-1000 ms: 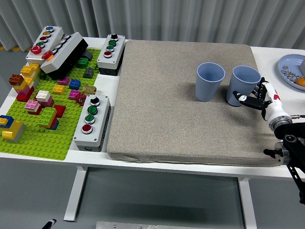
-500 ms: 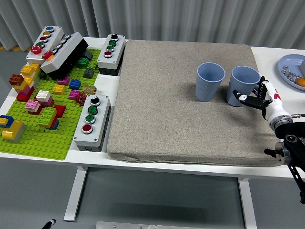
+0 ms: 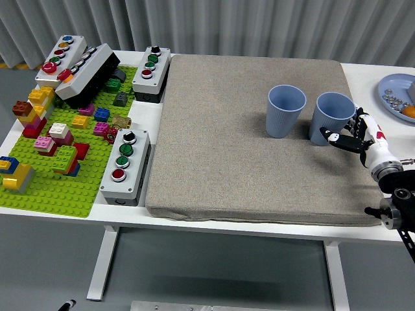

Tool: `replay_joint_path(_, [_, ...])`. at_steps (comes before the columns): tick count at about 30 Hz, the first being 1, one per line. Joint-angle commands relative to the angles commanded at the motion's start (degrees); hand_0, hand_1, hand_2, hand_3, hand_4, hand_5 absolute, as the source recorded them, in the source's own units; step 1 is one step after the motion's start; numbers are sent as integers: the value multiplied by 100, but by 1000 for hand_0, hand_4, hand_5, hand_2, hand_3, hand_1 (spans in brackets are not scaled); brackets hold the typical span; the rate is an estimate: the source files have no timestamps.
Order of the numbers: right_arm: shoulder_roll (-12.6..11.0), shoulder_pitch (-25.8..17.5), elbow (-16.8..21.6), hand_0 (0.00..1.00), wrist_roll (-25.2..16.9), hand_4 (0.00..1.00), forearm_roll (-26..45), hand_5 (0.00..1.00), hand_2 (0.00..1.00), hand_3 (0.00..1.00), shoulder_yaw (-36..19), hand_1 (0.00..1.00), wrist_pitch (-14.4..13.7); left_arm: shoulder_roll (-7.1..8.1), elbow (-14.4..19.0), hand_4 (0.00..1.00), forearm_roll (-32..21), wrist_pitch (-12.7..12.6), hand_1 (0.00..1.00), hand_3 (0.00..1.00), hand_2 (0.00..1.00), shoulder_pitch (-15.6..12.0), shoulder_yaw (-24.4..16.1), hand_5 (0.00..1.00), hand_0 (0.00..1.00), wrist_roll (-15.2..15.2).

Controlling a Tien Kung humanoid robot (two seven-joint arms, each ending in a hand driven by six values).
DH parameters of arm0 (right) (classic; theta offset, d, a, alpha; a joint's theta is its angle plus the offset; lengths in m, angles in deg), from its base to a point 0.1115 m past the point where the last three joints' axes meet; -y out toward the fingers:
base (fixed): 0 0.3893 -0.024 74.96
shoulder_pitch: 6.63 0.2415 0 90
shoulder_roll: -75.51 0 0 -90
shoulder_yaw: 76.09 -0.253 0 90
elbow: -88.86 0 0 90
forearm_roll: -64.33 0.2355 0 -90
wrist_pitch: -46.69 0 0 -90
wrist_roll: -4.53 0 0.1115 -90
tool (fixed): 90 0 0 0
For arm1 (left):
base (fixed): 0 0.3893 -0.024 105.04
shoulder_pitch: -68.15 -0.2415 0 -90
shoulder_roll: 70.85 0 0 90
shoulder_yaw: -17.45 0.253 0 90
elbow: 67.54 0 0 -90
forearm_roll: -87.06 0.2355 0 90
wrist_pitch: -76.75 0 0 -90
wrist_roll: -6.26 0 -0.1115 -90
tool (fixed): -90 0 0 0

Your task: Pick cup pour cup place

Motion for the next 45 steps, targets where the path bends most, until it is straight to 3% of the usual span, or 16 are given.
replay_joint_path(14, [-177,-226,282,969,65,803,-23,116,941,975,-90,897,53,3,0,636,9,4,808,804,883,-39,-24,998,837,8])
replay_joint_path(20, [-492,-564,796,969,174,803,-62,117,942,975,-205,897,114,19,0,636,44,5,808,804,883,-27,-76,998,837,0])
replay_joint_path(27, [-567,-616,1035,968,254,803,-105,119,941,971,-344,897,107,33,0,637,97,12,807,804,883,-21,-121,998,837,13])
replay_joint_path(32, [-519,-275,944,966,305,802,-181,120,926,958,-522,889,31,34,0,637,90,8,807,804,883,-13,-122,998,837,13])
replay_joint_path(35, [-504,151,821,966,282,802,-175,120,926,958,-662,889,-121,42,0,637,89,6,807,804,883,0,-116,998,837,9])
replay_joint_path(37, [-525,408,726,949,260,801,-163,145,894,907,-779,865,-147,47,0,637,73,1,808,804,883,10,-105,998,837,6])
replay_joint_path(42, [-532,1042,364,949,120,801,107,145,894,907,-1047,865,-168,52,0,637,40,-2,808,804,883,31,-75,998,837,2])
replay_joint_path(43, [-523,1099,323,938,98,841,143,365,853,867,-1081,843,-167,52,0,636,36,-2,808,804,883,33,-70,998,837,2])
replay_joint_path(45, [-476,1202,211,938,68,841,160,365,853,867,-1158,843,-182,49,0,636,29,-4,808,804,883,35,-63,998,837,2])
